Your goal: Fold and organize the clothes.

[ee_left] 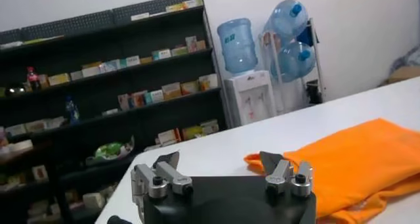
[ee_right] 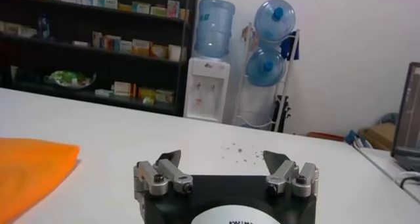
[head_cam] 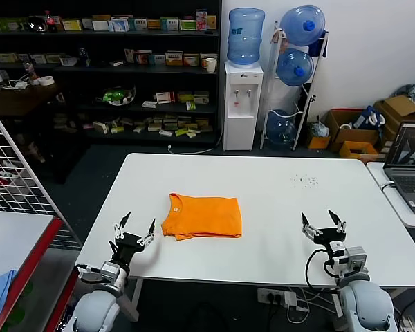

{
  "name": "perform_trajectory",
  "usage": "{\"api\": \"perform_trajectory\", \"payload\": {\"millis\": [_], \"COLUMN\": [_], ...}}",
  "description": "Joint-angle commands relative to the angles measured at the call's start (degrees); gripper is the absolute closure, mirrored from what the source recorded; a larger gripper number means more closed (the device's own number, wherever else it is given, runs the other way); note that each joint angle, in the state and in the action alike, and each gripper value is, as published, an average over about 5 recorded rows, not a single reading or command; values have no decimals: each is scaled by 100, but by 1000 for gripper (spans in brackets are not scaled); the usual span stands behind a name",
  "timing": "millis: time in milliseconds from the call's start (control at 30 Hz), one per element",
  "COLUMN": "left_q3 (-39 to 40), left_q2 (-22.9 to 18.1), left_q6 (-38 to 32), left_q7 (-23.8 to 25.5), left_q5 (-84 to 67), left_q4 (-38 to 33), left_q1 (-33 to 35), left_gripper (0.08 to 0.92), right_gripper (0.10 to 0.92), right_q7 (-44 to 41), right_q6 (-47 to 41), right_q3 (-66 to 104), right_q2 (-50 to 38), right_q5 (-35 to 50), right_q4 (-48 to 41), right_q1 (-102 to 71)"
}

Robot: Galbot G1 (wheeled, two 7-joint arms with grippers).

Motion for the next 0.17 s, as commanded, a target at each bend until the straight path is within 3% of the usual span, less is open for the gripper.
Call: {"api": "perform_trajectory", "payload": {"millis": [33,167], "left_q3": [-373,-395], "left_q2": [103,101], "left_q6": [61,67], "left_q7": [66,49], "left_q5": [86,60], "left_q4": [-46,-38], "left_q1": [88,79], "left_gripper": [177,177], "right_gripper": [203,203], "right_q7": [-107,-107], "right_q6": [-17,7], "right_q3": [161,159], "right_q2": [90,86], "right_q5": [-102,-95], "right_q4": [-35,-61], "right_q1": [24,31]}}
